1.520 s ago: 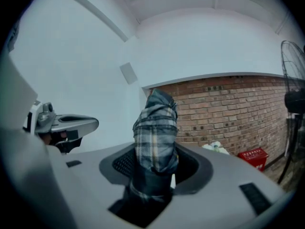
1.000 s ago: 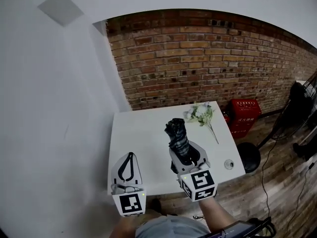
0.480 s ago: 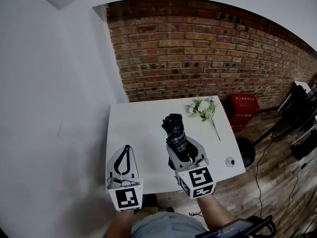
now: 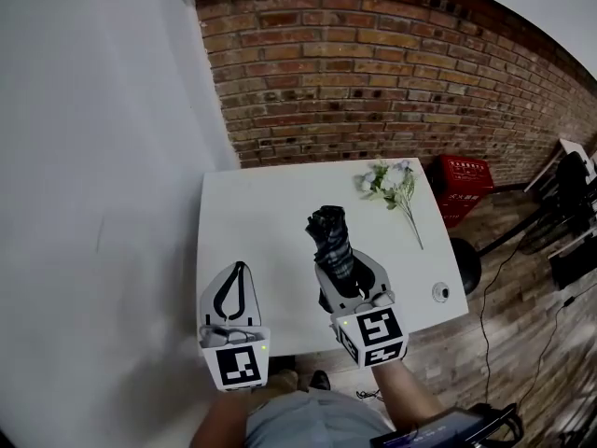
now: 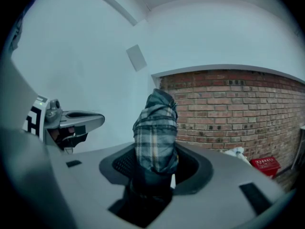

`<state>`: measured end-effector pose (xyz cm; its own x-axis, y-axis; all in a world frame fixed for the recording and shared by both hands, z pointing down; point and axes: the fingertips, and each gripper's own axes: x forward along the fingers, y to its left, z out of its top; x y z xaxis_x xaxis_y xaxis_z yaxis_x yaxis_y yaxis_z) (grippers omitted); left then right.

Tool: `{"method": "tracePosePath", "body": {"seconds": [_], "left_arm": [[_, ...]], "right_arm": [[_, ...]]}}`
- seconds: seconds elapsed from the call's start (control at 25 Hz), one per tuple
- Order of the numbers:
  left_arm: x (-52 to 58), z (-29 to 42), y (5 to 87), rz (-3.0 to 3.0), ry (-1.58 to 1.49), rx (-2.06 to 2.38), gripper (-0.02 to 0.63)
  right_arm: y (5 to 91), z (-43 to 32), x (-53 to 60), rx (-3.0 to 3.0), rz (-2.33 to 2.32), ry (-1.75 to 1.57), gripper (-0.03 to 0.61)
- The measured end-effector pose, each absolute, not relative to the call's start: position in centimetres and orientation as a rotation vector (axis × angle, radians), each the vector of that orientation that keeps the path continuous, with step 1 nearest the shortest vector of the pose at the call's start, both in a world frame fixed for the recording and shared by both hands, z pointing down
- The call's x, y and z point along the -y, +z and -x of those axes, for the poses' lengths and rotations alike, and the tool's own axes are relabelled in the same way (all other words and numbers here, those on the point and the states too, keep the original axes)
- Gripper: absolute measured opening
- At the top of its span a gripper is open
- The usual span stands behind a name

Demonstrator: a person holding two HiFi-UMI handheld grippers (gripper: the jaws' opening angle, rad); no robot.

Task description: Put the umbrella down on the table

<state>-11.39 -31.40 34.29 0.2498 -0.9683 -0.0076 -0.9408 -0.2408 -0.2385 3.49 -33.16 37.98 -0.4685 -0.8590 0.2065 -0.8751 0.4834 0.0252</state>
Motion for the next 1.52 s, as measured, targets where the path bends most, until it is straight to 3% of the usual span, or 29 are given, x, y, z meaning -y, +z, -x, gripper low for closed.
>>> {"method": "tracePosePath", "body": {"seconds": [1.52], "left_arm": [[37.0,15.6,44.5,2.440,-0.397,-1.880,0.008]], "right_arm": [[55.6,-1.4,36.7,2.268,-1.352,0.460,0.199]]}}
